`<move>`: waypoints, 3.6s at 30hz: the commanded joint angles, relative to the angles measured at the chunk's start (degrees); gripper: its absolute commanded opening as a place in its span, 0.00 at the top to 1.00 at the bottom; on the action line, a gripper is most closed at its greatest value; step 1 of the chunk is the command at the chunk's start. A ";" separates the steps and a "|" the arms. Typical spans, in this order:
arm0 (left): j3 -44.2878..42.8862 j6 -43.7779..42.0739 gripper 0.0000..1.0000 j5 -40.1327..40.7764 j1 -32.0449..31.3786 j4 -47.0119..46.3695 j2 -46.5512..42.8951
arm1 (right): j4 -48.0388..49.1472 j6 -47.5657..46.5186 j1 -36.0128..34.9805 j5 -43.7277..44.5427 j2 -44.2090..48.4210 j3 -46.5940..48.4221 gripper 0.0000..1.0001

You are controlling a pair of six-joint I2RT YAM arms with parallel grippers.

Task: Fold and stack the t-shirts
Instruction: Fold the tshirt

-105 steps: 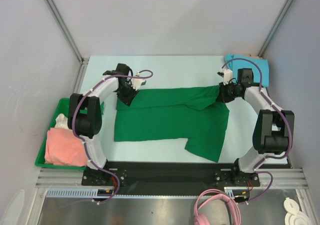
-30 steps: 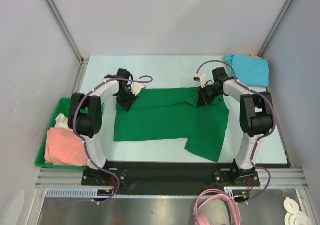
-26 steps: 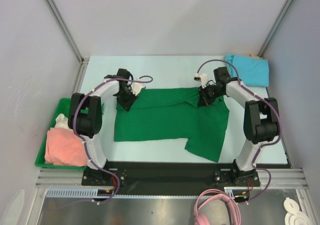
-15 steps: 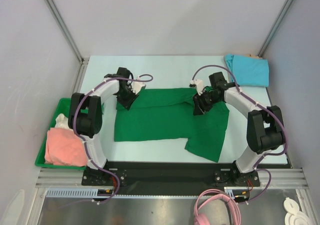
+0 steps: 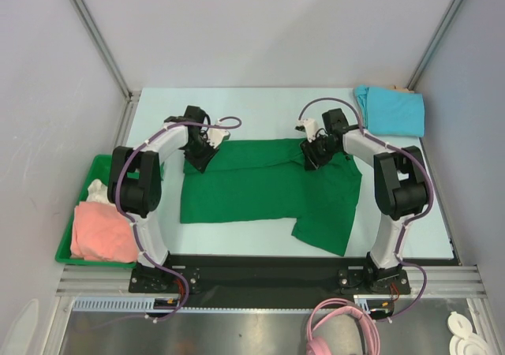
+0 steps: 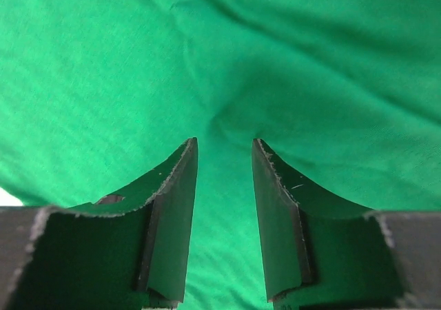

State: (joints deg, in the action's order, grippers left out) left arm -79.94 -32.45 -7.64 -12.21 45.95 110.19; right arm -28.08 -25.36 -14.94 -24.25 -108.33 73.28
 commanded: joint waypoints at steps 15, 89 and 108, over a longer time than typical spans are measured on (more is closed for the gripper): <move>-3.20 0.19 0.68 -0.18 -0.10 0.28 1.34 | 1.62 0.67 -0.27 2.01 -5.04 5.30 0.60; -11.91 -4.03 0.64 4.30 -0.36 4.85 11.54 | -30.20 -17.00 29.71 -34.90 -9.96 9.95 0.45; -10.94 -4.03 0.65 5.27 -0.80 4.50 10.92 | -28.70 -16.11 25.58 -34.99 -15.33 13.56 0.42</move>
State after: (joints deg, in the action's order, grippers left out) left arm -91.61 -36.05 -1.69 -12.47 48.10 121.47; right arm -55.35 -39.99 11.62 -57.69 -123.33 86.08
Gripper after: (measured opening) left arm 0.355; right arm 0.586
